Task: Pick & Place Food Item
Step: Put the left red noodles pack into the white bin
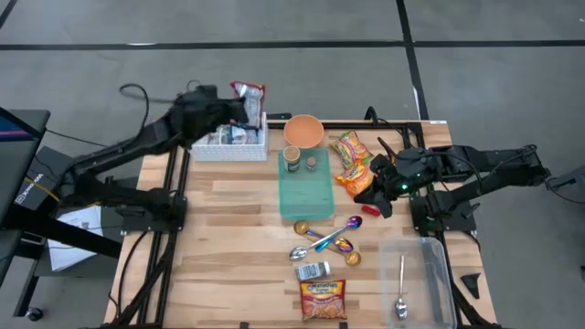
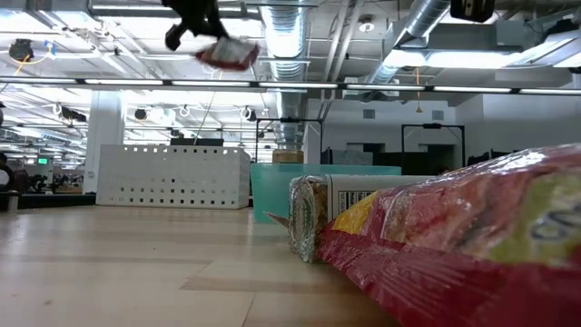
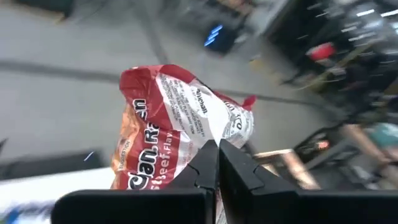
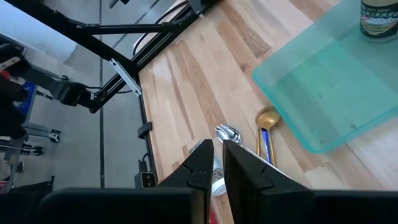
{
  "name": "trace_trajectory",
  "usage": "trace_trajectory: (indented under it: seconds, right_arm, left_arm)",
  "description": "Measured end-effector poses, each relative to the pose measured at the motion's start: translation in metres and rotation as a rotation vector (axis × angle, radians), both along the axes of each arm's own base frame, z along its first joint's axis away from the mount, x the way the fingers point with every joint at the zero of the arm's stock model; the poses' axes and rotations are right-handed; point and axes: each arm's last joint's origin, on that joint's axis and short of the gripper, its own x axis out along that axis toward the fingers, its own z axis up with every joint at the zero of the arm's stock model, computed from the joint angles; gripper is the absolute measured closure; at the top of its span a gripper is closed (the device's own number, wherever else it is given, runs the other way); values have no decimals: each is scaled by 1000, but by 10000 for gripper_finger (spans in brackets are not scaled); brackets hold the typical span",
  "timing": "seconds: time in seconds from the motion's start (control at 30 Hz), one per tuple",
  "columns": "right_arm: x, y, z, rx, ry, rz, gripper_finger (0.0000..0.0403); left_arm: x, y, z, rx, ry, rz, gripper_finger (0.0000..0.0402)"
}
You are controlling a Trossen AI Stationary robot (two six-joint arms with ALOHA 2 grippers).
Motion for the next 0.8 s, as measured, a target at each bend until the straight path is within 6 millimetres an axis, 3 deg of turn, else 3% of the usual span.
trace_trajectory:
  seconds: [0.23,0.53,0.8]
  right_arm:
    - [0,0,0,-2,0,-5,370]
    - [0,0,0,4,1,-31,370]
    - [0,0,0,4,1,-32,370]
  left_arm:
    - [-5,20,-34,-149,84,108,401]
    - [-54,30,-86,-303,76,265,401]
    - [-83,35,-115,-330,63,363,401]
